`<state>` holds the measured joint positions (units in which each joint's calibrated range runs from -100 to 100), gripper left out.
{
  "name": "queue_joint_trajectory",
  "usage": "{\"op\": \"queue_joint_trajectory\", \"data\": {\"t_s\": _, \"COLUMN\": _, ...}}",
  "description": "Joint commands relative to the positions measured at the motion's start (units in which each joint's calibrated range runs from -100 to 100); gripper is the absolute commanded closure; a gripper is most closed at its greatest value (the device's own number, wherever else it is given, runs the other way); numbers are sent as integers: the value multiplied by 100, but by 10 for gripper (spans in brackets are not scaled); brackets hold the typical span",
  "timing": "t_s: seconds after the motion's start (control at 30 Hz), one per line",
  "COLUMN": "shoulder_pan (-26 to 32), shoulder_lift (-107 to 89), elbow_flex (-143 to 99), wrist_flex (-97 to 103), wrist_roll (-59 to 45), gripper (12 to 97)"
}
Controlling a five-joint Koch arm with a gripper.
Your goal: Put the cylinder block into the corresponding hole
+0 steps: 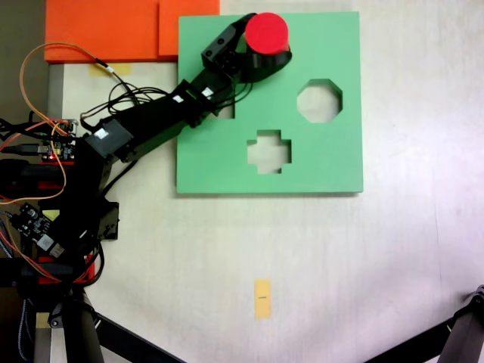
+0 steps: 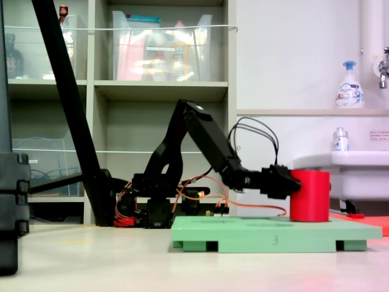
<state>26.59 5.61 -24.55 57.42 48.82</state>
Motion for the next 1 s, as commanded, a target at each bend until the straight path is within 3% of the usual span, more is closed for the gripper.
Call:
{"op": "queue_joint_trajectory", "data": {"t_s": 0.0, "shoulder_pan": 10, "shoulder_lift": 26, "elbow_flex": 421, "wrist_flex": 31, "wrist_roll": -10, "gripper": 740}}
{"op": "queue_joint_trajectory", "data": {"t_s": 0.57, "shoulder_pan": 29, "shoulder_lift": 724, "elbow_flex": 530, "wrist_flex": 22, "wrist_roll": 5, "gripper": 731}}
{"op": "queue_joint_trajectory", "data": {"t_s": 0.77, "shoulder_pan": 29, "shoulder_lift": 766, "elbow_flex": 491, "wrist_flex": 22, "wrist_roll": 10, "gripper": 550}}
{"op": "queue_joint_trajectory", "data": {"t_s": 0.97, "shoulder_pan": 20, "shoulder_lift": 333, "elbow_flex": -88, "wrist_flex": 89, "wrist_roll": 15, "gripper": 449}}
